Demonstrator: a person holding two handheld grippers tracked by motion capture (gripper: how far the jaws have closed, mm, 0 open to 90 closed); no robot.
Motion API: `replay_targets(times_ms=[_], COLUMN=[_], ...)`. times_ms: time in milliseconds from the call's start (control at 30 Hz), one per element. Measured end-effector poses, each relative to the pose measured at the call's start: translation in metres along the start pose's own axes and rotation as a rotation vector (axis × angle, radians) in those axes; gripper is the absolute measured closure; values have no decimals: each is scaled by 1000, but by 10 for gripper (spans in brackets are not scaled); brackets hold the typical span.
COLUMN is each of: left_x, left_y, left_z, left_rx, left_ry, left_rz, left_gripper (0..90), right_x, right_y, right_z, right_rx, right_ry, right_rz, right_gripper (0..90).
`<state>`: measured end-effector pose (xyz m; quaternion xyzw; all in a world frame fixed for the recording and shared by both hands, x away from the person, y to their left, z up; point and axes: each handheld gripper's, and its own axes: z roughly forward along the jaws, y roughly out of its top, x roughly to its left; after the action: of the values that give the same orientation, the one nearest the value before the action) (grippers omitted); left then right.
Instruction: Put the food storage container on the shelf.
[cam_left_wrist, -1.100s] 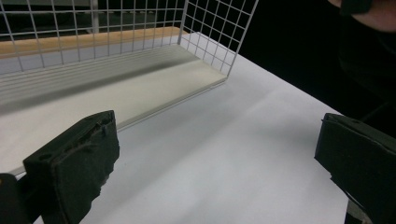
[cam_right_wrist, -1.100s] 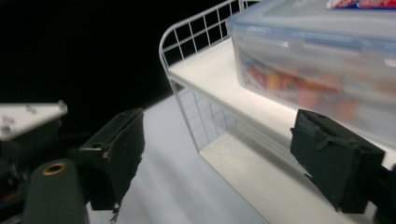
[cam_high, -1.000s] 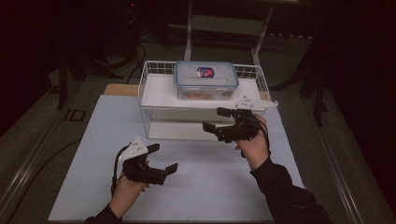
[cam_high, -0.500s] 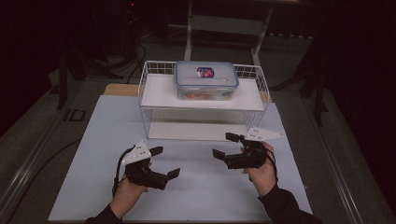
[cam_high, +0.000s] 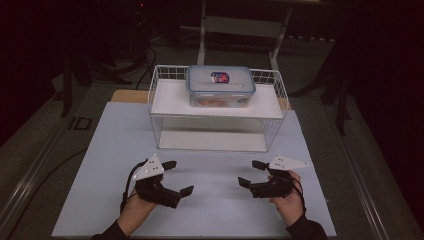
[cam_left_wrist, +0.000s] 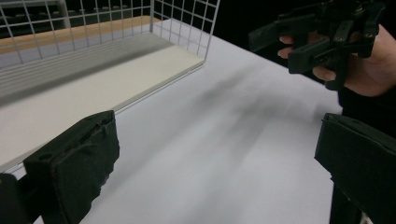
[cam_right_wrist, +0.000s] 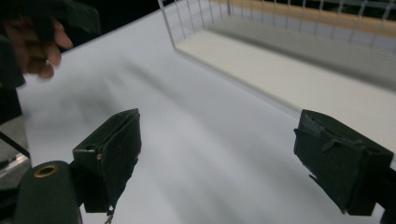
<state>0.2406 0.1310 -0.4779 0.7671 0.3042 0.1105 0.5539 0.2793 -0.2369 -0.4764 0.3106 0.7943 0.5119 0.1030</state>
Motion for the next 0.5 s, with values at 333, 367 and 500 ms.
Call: replay_targets(times_ms=[333, 367, 500], left_x=[1, 1, 1], left_y=[-7, -8, -11], left_z=[0, 1, 2], left_rx=[18, 22, 31], left_ry=[5, 6, -1], left_rz=[1, 6, -3], left_gripper=[0, 0, 0], right_x=[-6, -7, -9], right_y=[-27, -29, -34], right_z=[-13, -15, -23], right_rx=[27, 29, 6], right_ry=[-30, -37, -39], right_rz=[32, 32, 22], right_gripper=[142, 142, 144])
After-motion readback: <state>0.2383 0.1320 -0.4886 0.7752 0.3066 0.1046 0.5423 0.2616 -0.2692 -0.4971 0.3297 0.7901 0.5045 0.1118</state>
